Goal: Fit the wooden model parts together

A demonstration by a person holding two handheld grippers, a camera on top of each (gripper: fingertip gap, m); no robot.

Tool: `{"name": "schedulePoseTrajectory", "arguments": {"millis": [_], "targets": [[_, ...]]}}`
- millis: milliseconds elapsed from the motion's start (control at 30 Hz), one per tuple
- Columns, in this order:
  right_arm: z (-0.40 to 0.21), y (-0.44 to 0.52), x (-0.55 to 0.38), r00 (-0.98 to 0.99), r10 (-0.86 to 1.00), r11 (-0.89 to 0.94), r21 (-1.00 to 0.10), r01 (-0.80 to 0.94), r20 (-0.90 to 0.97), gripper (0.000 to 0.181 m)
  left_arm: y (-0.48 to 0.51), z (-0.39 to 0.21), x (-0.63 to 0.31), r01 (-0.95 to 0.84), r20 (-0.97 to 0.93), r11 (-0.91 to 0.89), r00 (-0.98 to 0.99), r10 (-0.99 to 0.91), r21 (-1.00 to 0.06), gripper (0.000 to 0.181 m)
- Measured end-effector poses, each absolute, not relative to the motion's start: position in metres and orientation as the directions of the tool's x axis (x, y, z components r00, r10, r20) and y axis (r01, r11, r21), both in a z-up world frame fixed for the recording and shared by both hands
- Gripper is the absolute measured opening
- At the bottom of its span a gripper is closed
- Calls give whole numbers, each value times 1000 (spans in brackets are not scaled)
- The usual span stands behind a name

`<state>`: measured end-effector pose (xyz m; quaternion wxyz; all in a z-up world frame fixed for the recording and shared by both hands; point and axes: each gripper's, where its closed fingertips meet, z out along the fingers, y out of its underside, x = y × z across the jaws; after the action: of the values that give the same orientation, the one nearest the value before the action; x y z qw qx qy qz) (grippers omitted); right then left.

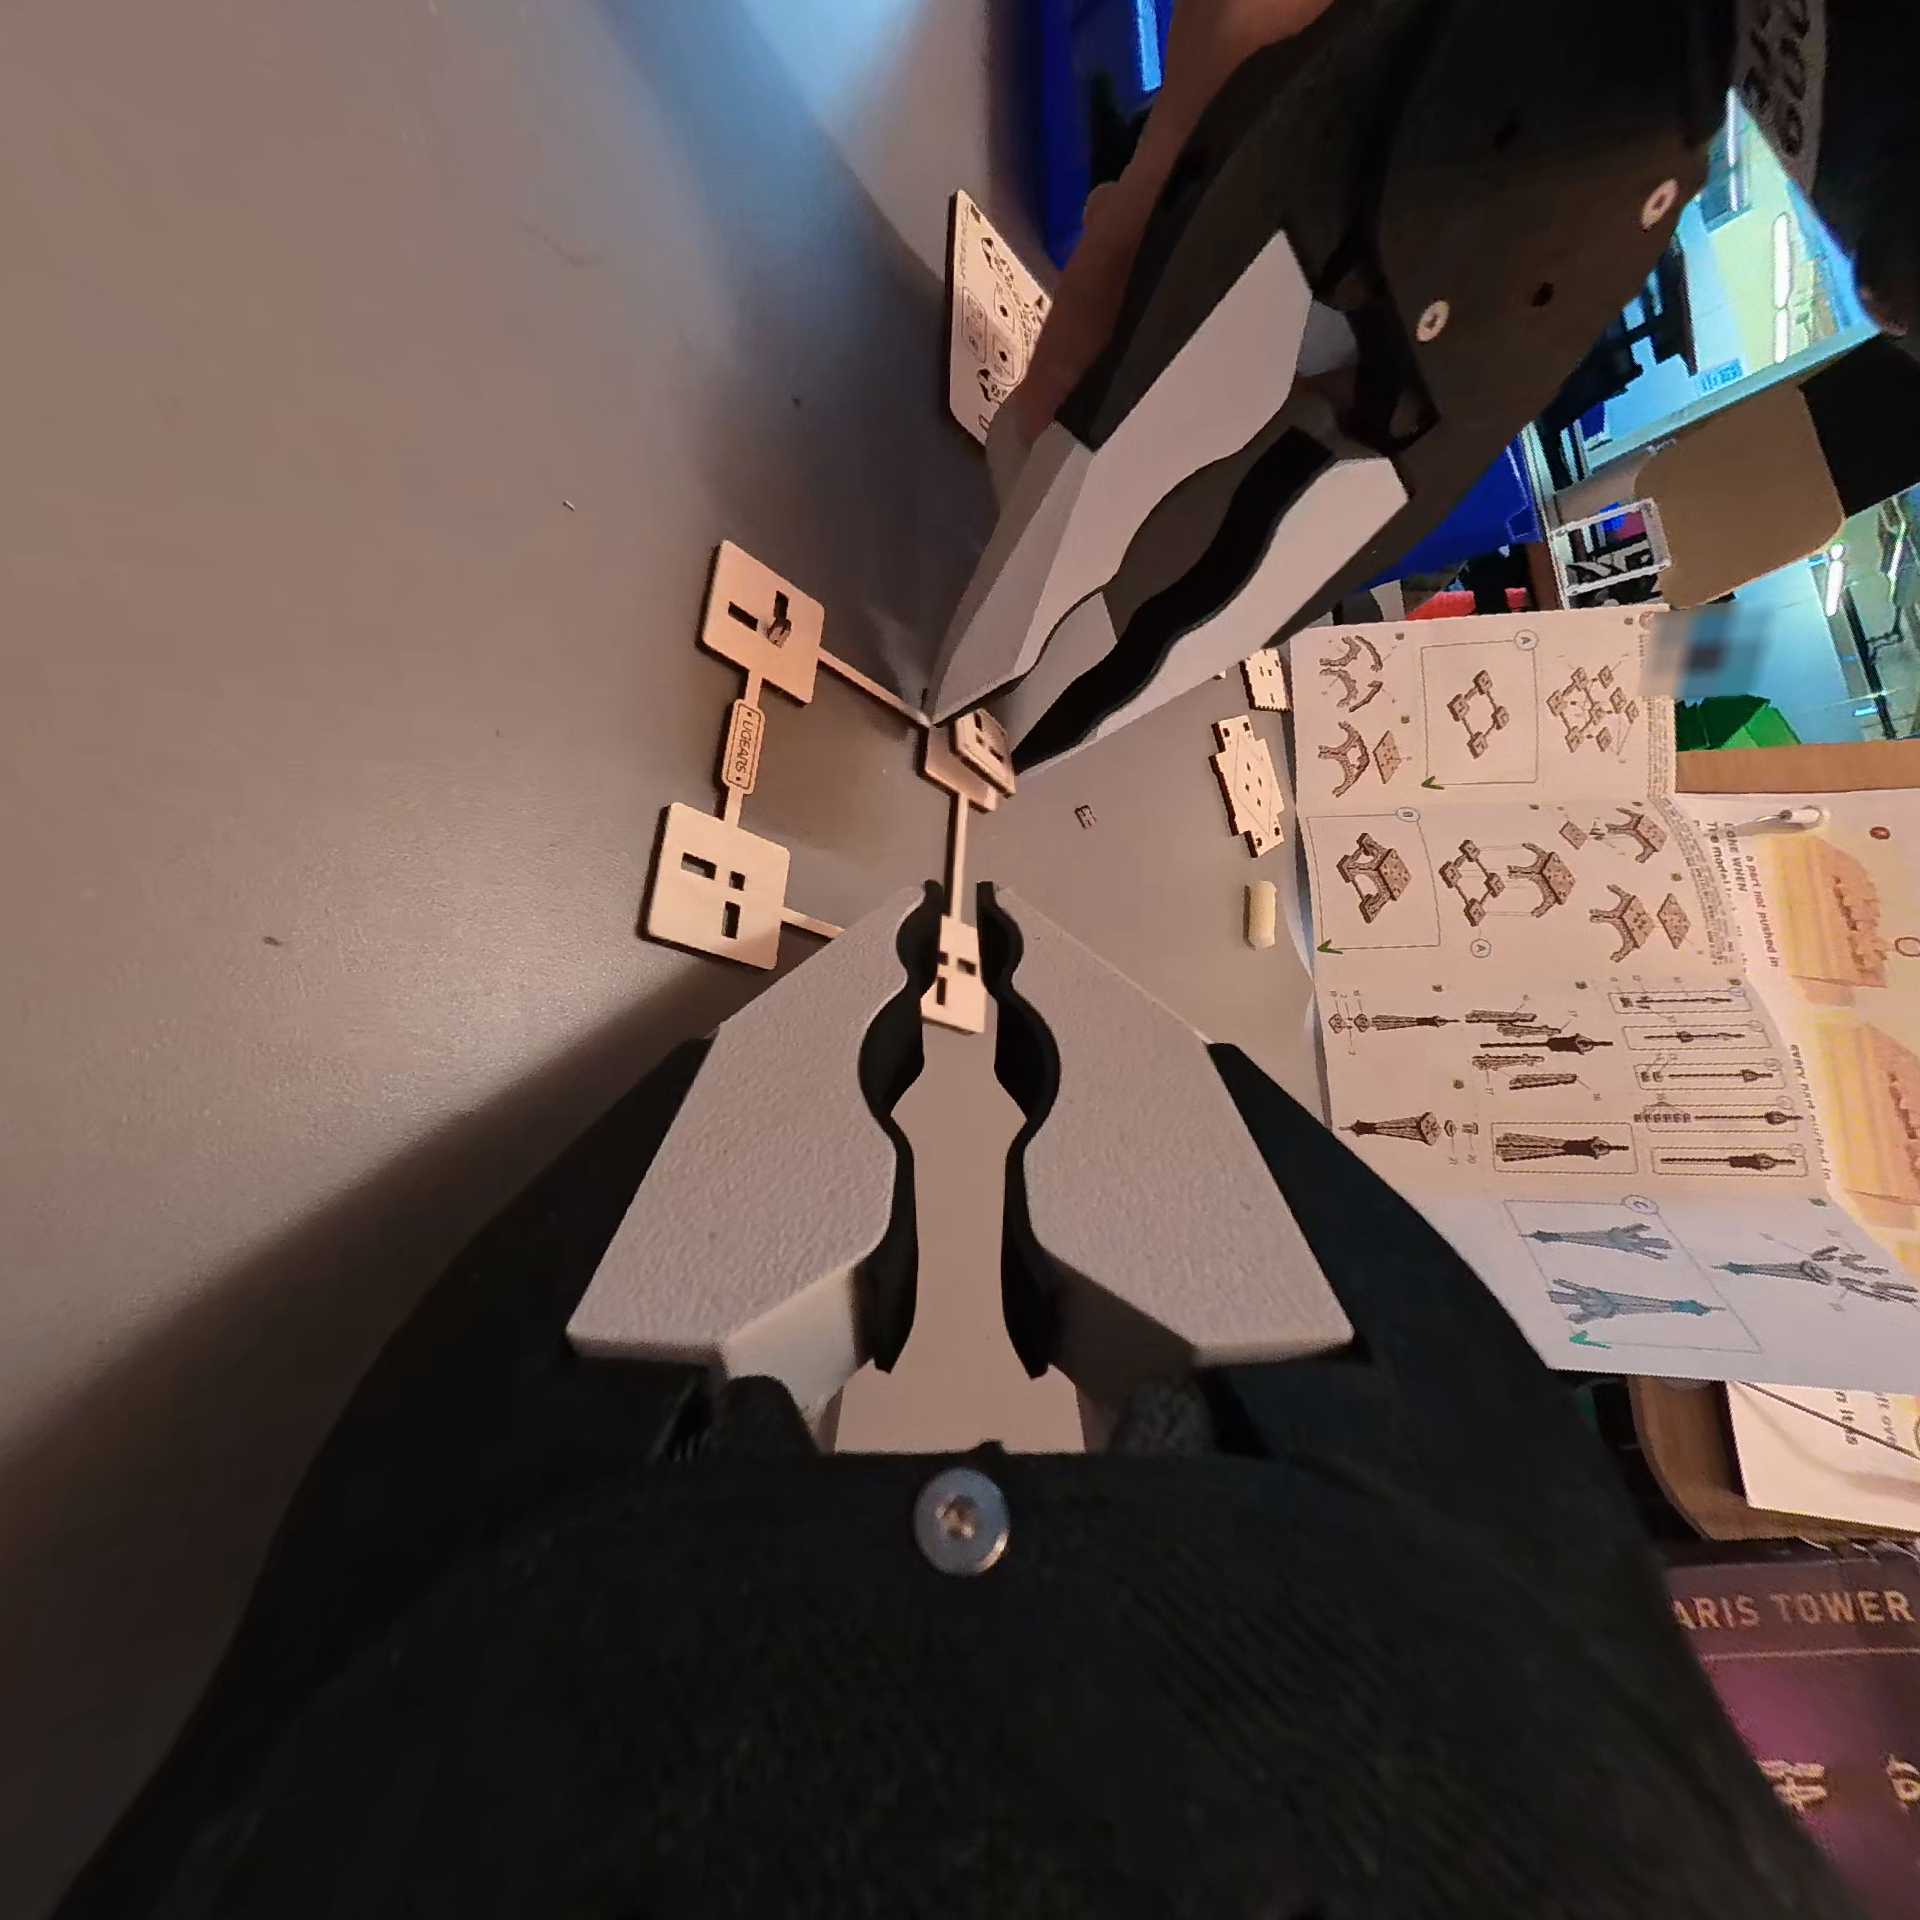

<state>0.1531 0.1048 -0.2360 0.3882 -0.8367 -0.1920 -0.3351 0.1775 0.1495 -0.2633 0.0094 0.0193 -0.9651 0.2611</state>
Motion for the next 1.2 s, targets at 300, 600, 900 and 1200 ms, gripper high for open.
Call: {"name": "schedulePoseTrajectory", "arguments": {"millis": [300, 600, 900, 1200], "targets": [[-224, 114, 167, 683, 10, -591, -547, 593, 730, 5, 152, -255, 179, -84, 59, 848, -996, -62, -523, 22], [-234, 140, 177, 682, 92, -539, -540, 646, 725, 16, 152, -263, 178, -73, 55, 858, -997, -52, -509, 20], [-241, 150, 169, 789, 190, -485, -643, 592, 584, 22, 156, -264, 176, -58, 20, 890, -998, -55, -452, 20], [-246, 153, 168, 814, 170, -499, -664, 557, 555, 28, 153, -261, 177, -99, 33, 911, -995, -94, -400, 20]]}}
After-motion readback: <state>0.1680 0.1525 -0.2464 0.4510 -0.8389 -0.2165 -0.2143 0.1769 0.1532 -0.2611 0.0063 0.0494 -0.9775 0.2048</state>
